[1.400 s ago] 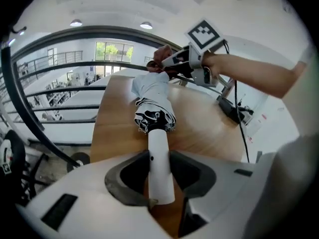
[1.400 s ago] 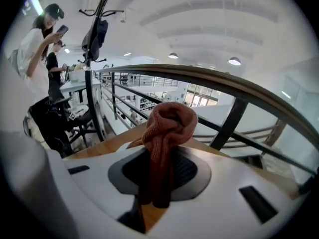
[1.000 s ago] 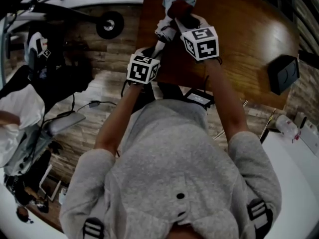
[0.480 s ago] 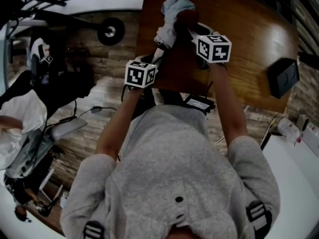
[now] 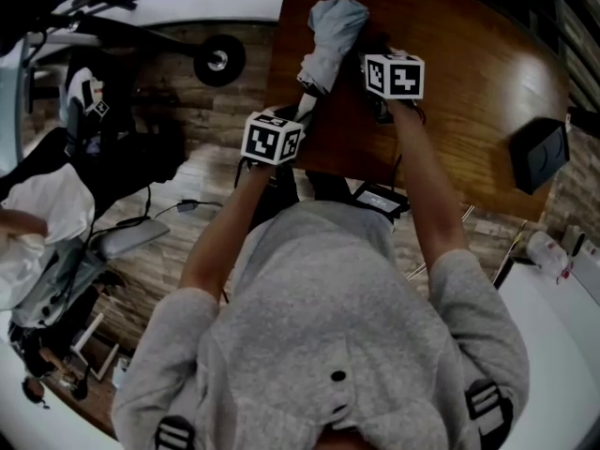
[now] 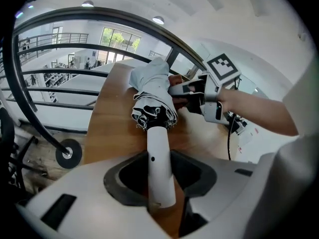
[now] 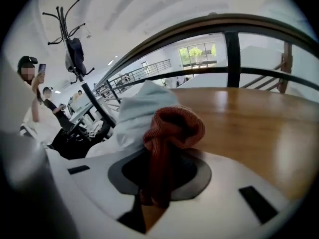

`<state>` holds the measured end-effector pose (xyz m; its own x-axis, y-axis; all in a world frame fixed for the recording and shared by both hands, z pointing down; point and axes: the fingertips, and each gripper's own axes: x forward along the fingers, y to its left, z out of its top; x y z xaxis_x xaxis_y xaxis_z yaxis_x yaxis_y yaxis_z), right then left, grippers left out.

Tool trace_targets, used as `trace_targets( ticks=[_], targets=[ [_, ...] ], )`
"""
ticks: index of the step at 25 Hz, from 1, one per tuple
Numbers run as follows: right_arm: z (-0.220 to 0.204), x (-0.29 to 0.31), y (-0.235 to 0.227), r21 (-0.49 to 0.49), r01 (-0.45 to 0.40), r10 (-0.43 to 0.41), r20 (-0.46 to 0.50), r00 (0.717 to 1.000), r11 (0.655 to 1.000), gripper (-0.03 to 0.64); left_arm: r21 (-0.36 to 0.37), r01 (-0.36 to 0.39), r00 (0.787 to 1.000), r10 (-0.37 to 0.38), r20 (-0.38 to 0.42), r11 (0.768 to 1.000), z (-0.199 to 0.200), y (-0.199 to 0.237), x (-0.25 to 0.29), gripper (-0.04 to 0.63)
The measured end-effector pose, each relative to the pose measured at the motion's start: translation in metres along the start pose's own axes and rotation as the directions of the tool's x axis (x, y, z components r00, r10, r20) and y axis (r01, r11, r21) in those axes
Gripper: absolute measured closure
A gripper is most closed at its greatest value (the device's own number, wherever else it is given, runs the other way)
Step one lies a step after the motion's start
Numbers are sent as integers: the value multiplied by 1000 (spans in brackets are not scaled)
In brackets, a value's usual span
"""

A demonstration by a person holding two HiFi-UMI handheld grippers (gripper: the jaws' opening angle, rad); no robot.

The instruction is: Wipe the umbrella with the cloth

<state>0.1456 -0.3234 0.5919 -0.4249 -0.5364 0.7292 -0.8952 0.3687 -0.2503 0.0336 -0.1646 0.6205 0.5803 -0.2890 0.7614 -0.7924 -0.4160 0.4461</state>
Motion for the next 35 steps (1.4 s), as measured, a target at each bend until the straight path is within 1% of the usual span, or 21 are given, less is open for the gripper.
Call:
trace_targets(
  ticks=[2,6,10,11,13,15,17,19,20,22,23,24,25,27,29,31,33,35],
  targets=[
    [-16,-2,24,-22,-59,59,-28,998,998,522,-9,14,1000,-14,-4,1000,0,1,1,445],
    [-43,-11,66,-62,-126,121,-84,989,990,522,-14,31,1000,-31,-5,999,0,1,-2,445],
    [-54,-27,100,-115,-180,165,-125,978,977,522,-55,79,997,-79,0,995,1,4,-4,443],
    [-52,-32,107,-124,-195,181,-120,976,973,522,-69,98,995,-98,1,993,1,4,-5,444],
    [-36,-45,121,-119,-240,232,-77,970,963,522,-86,127,992,-127,0,988,2,3,-6,445],
    [-8,-55,137,-89,-286,287,-3,958,954,522,-77,133,991,-134,-7,988,2,2,-7,445],
    [22,-53,151,-83,-294,299,56,953,952,522,-60,132,991,-133,-8,989,1,1,-7,443],
    [43,-37,160,-109,-255,263,68,962,961,522,-50,140,990,-140,-5,989,1,1,-7,444],
    [48,-24,162,-136,-215,224,53,973,967,522,-46,145,989,-145,-8,988,2,2,-8,444],
    [43,2,157,-215,-109,109,-14,994,970,522,-43,155,988,-156,-19,987,1,5,-10,445],
    [36,11,151,-255,-63,52,-49,997,965,522,-43,160,987,-161,-23,986,1,7,-12,445],
    [29,16,143,-281,-33,14,-72,997,959,522,-39,163,986,-165,-27,986,0,7,-12,445],
    [24,15,136,-287,-20,-3,-81,997,958,522,-27,163,986,-164,-32,986,0,7,-12,445],
    [19,6,125,-256,-16,-4,-76,997,967,523,25,151,988,-150,-46,988,-1,8,-12,445],
    [15,-5,113,-186,-12,1,-57,998,982,523,65,140,989,-137,-52,988,-1,9,-12,445],
    [10,-19,98,-89,-2,-1,-29,1000,996,523,57,149,988,-146,-51,987,0,10,-12,443],
    [-1,-36,83,-15,22,-23,-9,1000,1000,523,54,166,985,-163,-55,985,-1,8,-13,443],
    [-16,-52,70,28,53,-52,-8,999,998,523,92,165,985,-159,-69,982,-3,5,-13,443]
  ],
)
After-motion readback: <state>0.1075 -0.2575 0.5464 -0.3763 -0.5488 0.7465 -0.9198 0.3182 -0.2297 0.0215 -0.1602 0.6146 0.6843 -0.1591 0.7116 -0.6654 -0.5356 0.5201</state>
